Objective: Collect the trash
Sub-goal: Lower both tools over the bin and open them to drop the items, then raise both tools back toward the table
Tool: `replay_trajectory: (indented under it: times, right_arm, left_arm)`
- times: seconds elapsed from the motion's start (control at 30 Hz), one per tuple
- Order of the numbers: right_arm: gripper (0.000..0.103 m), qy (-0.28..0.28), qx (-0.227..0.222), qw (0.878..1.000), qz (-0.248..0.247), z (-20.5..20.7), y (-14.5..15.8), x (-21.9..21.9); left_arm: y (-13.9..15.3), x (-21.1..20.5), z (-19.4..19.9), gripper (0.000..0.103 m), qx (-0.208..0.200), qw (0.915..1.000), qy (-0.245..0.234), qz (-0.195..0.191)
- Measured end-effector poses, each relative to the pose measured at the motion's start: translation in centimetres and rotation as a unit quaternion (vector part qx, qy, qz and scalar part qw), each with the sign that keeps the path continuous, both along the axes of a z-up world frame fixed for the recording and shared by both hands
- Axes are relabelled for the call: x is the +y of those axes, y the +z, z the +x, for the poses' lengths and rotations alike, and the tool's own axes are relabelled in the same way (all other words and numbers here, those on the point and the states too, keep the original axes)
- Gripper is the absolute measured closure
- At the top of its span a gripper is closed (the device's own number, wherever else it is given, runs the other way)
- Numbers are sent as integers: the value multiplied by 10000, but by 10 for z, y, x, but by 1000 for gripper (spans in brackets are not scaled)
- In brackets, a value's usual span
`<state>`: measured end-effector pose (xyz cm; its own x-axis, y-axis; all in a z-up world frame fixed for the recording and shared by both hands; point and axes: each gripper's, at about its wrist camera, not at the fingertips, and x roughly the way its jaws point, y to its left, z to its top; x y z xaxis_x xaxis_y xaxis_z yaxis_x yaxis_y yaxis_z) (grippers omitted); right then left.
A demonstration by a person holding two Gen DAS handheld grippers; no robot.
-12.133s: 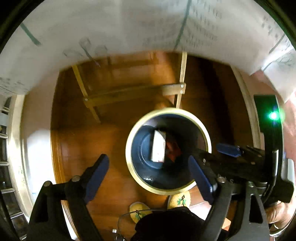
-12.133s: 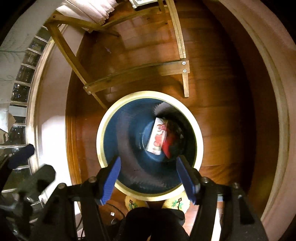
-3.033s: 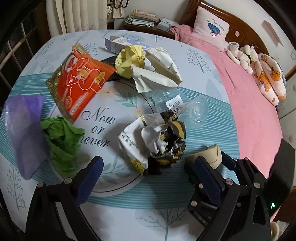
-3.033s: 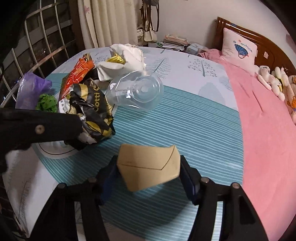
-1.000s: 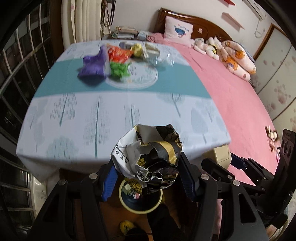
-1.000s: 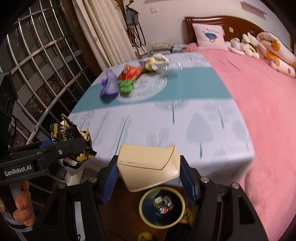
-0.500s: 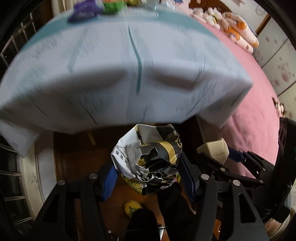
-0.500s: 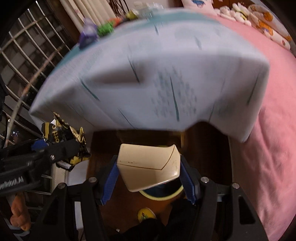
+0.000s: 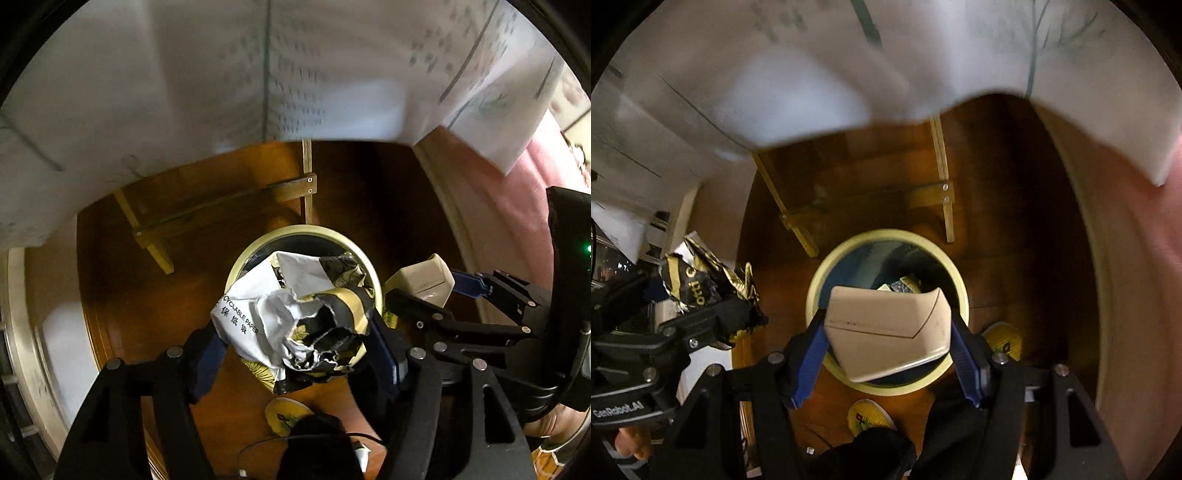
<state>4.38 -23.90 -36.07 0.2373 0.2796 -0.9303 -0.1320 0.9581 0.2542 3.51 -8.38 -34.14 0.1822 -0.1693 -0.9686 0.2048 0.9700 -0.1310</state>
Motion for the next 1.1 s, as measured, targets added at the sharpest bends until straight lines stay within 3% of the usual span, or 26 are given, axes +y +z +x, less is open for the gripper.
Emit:
replay_trajectory:
  times: [0.1,0.27,0.37,0.53,0.77,1.1]
  right_arm:
    - [40,76,101,9999,73,0,-20,6]
    - [33,130,159,9997,145,2,-34,10]
    - [25,191,52,9996,222,3,-31,12]
    - [24,250,-46,9995,171,8,-20,15]
    - [24,209,-124,9996,168,11,22,11]
    - [24,232,-296,9992,120,-2,141,14]
  left_arm:
    - [-15,1,4,31,93,9999,-92,-44]
    - [-27,1,8,5,97,9999,-103,48]
    - [-26,4,8,3,56,9999,-71,50]
    - [-10,11,10,2,-28,10000,29,16]
    - [41,25,11,2,-273,9991,320,-59]
    - [172,51,-5,2,-623,9962,589,-178]
